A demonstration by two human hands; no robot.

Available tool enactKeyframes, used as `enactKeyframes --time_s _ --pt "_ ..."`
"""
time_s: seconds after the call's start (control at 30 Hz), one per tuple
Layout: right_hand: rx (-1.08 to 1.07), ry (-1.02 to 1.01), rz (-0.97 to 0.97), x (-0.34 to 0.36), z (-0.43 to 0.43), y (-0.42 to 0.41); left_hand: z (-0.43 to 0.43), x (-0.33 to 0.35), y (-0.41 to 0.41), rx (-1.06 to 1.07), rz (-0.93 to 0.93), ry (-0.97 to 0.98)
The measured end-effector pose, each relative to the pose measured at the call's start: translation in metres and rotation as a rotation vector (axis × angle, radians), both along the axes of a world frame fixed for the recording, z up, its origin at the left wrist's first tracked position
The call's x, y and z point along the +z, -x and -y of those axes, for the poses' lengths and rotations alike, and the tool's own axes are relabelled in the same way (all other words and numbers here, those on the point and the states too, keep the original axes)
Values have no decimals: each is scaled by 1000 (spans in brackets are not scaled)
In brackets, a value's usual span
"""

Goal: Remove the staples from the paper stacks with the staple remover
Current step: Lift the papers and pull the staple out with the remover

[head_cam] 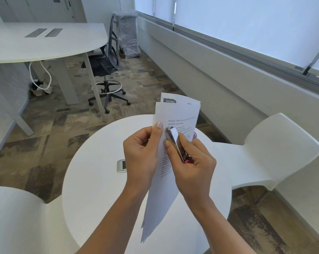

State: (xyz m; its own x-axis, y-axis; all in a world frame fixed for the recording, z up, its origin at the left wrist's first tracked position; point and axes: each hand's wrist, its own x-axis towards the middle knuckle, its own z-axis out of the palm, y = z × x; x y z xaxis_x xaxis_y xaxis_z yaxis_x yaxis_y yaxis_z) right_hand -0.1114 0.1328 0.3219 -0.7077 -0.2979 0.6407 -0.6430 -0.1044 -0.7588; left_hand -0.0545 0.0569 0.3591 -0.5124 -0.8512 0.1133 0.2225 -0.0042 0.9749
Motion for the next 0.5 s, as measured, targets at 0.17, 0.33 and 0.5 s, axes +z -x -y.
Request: enactKeyframes --time_s 0.17,0.33,0.5 --pt "-8 -83 -56 1 -2 9 8 0 -2 -10 45 -6" --pt "-48 -149 -156 6 -4 16 16 3 -3 -37 89 -13" --pt "-53 -223 -234 9 -5 21 23 4 -4 -72 133 3"
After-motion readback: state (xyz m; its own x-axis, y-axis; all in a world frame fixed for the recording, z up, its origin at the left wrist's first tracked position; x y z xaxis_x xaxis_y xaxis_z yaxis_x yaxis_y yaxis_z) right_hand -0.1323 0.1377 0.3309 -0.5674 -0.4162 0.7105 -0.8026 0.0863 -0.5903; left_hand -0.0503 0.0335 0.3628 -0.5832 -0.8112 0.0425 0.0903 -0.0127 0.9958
